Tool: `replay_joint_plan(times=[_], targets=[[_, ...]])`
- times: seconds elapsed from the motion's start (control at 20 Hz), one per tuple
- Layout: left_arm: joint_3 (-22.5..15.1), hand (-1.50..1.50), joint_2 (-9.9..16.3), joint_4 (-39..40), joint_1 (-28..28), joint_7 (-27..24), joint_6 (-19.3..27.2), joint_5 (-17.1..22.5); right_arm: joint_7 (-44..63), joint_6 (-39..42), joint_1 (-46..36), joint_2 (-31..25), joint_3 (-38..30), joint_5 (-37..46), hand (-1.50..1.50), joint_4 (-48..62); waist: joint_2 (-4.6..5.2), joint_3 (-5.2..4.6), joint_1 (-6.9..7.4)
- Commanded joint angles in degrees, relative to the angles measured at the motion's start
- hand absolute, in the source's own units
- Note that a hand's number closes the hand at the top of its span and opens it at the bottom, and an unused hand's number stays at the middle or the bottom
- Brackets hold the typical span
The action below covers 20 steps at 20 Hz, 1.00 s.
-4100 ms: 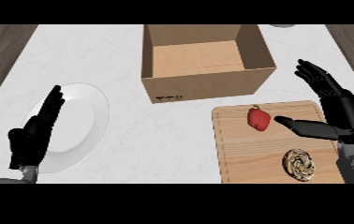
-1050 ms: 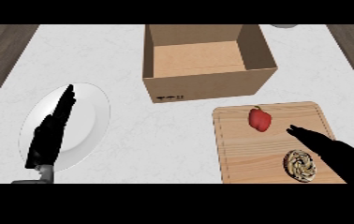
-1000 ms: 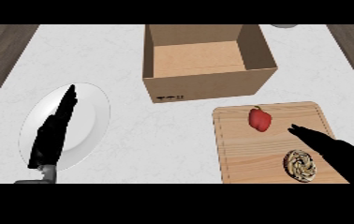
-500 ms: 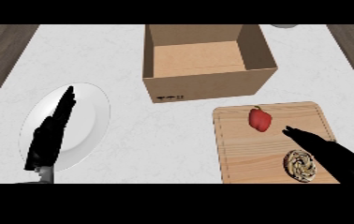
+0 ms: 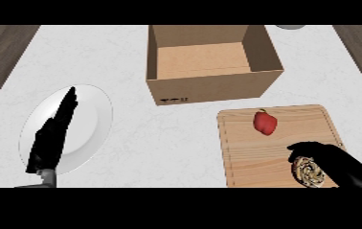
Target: Pick the cupcake from the cutting board and place it in the cardboard box
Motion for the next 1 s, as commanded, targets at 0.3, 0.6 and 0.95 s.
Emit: replay_joint_plan(times=[0.3, 0.6, 0.95], targets=[[1.34, 0.00, -0.23, -0.70, -0.27, 1.20, -1.08, -0.56, -3.85, -10.23, 0.36, 1.68, -2.73, 4.47, 1.50, -2.37, 0.14, 0.25, -0.09], [-1.08, 0.00, -1.23, 0.37, -3.32, 1.05, -2.28, -0.82, -12.05, -7.39, -22.39, -3.36, -3.77, 3.18, 1.50, 11.37, 1.52, 0.42, 5.03], [-4.55, 0.00, -2.21, -0.40, -6.01, 0.12, -3.71, -1.82, -25.18, -8.82, -36.38, -10.35, -5.69, 2.39, 1.50, 21.44, 3.46, 0.74, 10.48]])
